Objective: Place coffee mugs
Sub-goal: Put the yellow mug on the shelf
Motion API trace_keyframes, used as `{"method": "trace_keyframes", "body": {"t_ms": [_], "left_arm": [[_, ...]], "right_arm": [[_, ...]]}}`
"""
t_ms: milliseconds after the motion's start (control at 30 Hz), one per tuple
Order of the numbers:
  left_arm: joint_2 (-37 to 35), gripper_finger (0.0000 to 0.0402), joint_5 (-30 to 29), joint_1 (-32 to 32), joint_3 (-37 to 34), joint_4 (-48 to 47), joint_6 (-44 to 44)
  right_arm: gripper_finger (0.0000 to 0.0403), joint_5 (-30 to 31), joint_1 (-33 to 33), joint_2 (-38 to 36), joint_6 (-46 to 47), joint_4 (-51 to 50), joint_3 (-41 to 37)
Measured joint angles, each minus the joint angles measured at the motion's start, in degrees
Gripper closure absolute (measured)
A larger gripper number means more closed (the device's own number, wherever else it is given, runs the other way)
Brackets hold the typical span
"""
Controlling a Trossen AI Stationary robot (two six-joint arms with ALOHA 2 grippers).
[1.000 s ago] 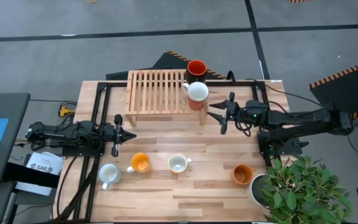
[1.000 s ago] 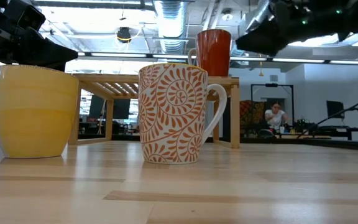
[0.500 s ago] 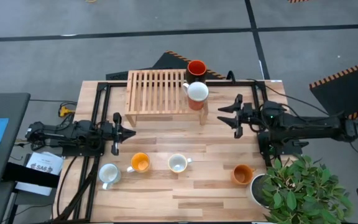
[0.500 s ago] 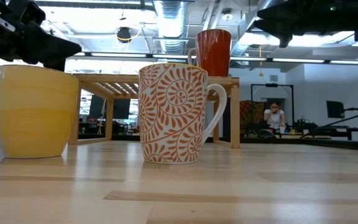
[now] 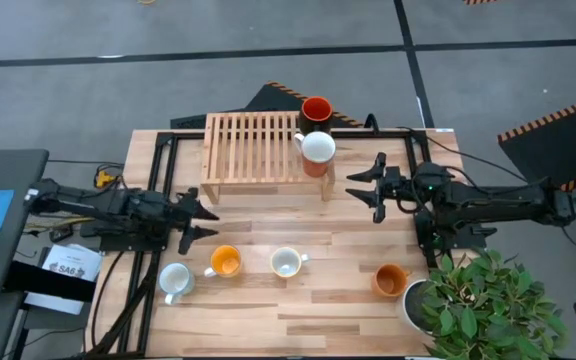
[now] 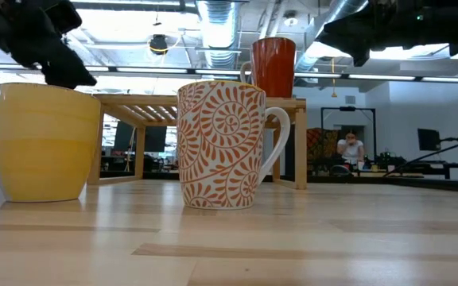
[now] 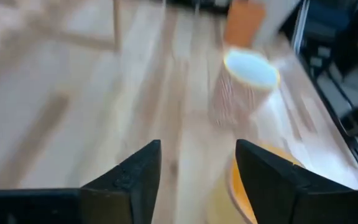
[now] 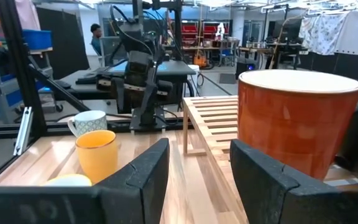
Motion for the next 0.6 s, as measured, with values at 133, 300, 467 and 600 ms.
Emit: {"method": "trace_keyframes", "body": {"t_ms": [133, 300, 467, 600], "left_arm": [[9.59, 0.0207, 3.41, -3.3, 5.22, -4.77, -4.6], [20.0, 0.0207, 2.45, -7.27, 8.99, -7.24, -5.8], [27.59, 0.0207, 1.21, -9.24, 11.51, -7.09, -5.9], [31.72, 0.0207, 1.47, -9.89, 12.33, -7.06, -6.38]], "right_arm": [[0.0207, 0.04, 0.0, 0.0, 0.01, -0.04, 0.0], [0.0207, 0.07, 0.0, 0.0, 0.02, -0.07, 0.0], [0.0207, 0.07, 0.0, 0.0, 0.04, -0.09, 0.0], [0.0207, 0.07, 0.0, 0.0, 0.04, -0.11, 0.0]]}}
